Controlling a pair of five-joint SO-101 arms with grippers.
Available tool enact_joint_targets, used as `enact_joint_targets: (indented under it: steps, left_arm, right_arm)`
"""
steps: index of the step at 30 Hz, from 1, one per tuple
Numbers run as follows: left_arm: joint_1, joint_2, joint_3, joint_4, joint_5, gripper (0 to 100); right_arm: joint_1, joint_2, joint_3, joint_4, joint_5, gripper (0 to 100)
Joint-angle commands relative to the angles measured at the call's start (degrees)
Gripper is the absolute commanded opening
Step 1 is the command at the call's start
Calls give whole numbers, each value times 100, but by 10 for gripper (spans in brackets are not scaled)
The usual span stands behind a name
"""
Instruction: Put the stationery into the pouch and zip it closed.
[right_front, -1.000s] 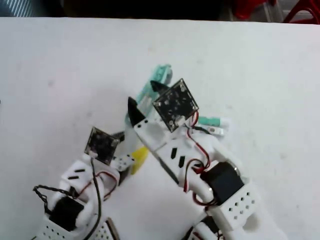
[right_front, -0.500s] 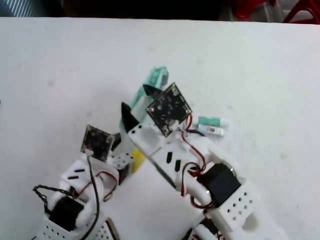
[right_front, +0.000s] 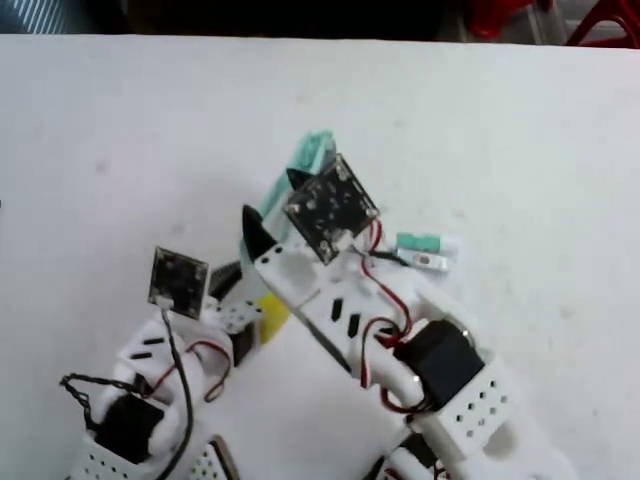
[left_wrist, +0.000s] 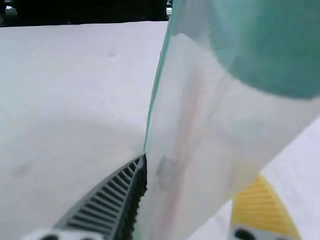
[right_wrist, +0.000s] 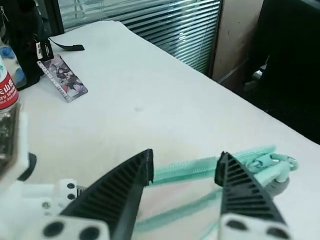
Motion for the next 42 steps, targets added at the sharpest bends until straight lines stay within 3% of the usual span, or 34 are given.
enact_joint_targets:
  steps: [1, 7, 11, 14, 16, 20, 23, 26, 31, 37, 42]
  left_arm:
    - [-259, -22, -343, -44, 70, 282]
    - [-312, -22, -308, -193, -114, 212]
    - [-277, -22, -308, -167, -299, 209]
    - [-268, -22, -299, -167, -308, 211]
    - [-268, -22, -299, -167, -316, 211]
    - [-268, -22, -299, -193, -316, 211]
    - [-259, -22, -299, -193, -316, 211]
    - [-259, -22, -299, -193, -316, 211]
    - [-259, -22, -299, -193, -325, 211]
    - [-259, -22, -299, -202, -325, 211]
    - [-259, -22, -299, -185, -325, 211]
  right_arm:
    - [48, -92, -1055, 409, -18, 201]
    - [110, -101, -1705, 901, -9, 201]
    - [681, -92, -1802, 1341, -9, 201]
    - [1138, -57, -1644, 2026, 299, 194]
    - [1024, -136, -1310, 2360, 545, 159]
    - [611, -400, -484, 2853, 1996, 101]
    - [734, -435, 448, 2905, 3121, 151]
    - [778, -462, 1310, 2457, 3763, 226]
    - [743, -435, 1547, 1895, 3824, 237]
    - [-4, -409, 1785, 1288, 3323, 237]
    - [-22, -400, 2075, 866, 3305, 237]
